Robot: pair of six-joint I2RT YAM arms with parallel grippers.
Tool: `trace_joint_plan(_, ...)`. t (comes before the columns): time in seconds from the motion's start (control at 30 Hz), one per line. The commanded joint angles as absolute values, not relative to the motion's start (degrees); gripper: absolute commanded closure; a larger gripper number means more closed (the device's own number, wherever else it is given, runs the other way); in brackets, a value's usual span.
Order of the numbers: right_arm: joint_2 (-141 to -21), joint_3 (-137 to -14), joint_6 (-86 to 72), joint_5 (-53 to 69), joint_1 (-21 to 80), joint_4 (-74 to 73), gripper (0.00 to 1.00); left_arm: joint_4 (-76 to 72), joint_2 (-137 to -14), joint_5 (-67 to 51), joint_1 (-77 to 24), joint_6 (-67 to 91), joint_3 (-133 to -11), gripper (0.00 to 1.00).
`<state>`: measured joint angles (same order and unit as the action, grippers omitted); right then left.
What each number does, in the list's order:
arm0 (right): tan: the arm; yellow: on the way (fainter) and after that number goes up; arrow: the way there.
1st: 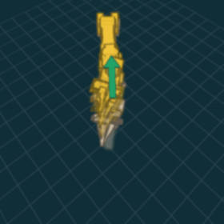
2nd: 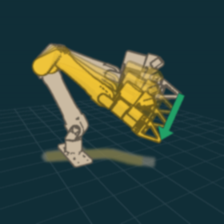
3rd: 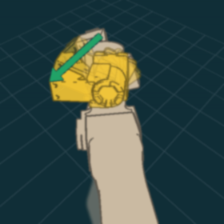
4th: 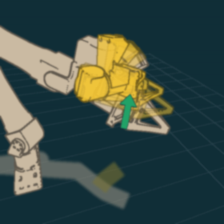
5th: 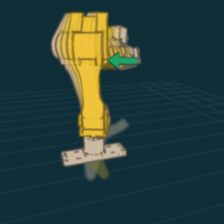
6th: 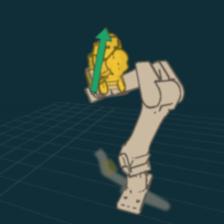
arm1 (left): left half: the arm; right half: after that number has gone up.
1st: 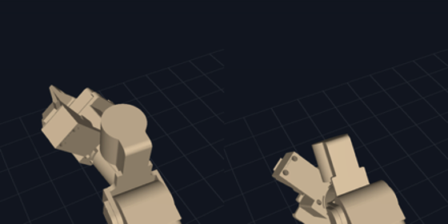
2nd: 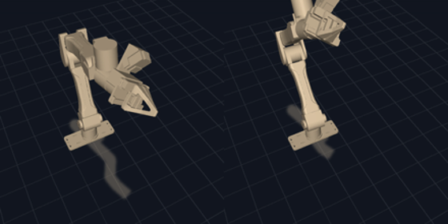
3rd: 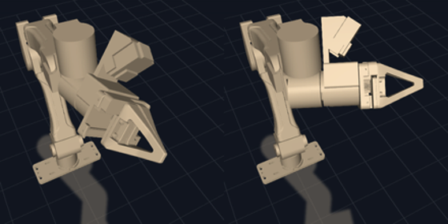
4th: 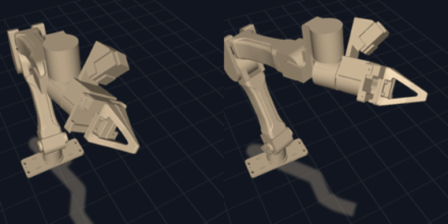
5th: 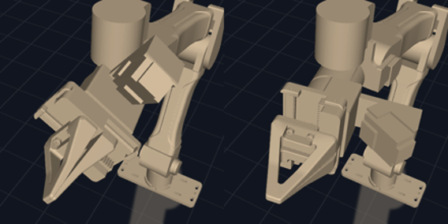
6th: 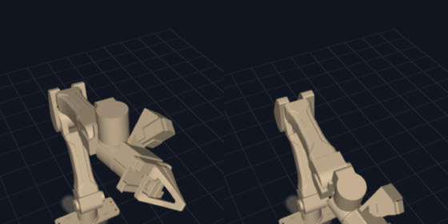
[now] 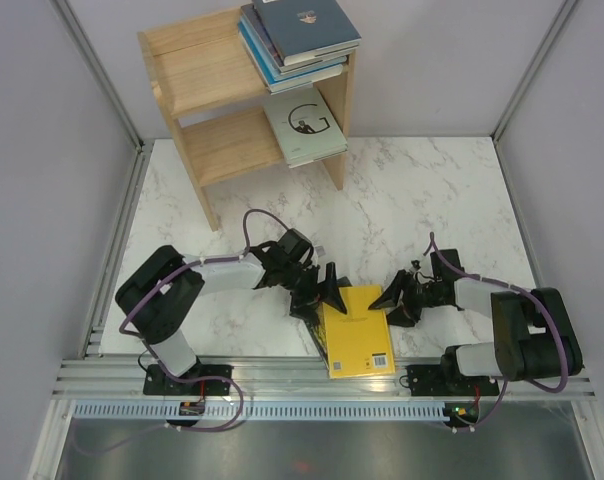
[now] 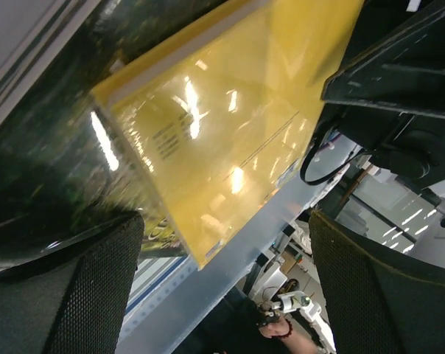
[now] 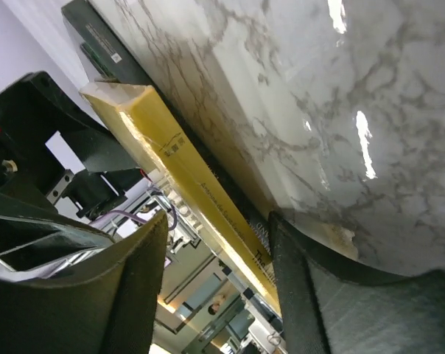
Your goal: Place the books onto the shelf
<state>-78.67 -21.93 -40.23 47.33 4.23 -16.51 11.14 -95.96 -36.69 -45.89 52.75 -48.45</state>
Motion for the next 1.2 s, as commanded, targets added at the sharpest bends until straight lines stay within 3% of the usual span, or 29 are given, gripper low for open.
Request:
trace_joint_plan(0.0, -77.70, -17.67, -41.57, 45.88, 4.31, -8.53, 0.40, 7.03, -98.70, -38.58, -46.23, 54.05, -51.50, 0.05)
trace_joint_plan(0.1, -74.64, -18.54, -43.06, 46.76, 4.31, -7.82, 0.49, 6.68, -100.02, -39.11, -46.32, 54.40, -52.56, 0.06)
trace_joint_plan(0.4, -64.96, -22.67, -50.35, 49.31, 4.31, -3.78, 1.00, 6.77, -98.35, -39.64, -46.32, 54.84, -52.21, 0.06)
trace_joint_plan(0.83, -56.34, -26.02, -61.59, 49.92, 4.31, -0.45, 1.00, 7.74, -86.59, -39.20, -42.98, 59.15, -51.24, 0.07)
trace_joint_plan(1.17, -52.74, -22.42, -80.74, 51.59, 4.39, 22.57, 1.00, 4.92, -76.74, -37.71, -41.23, 66.00, -48.43, 0.07)
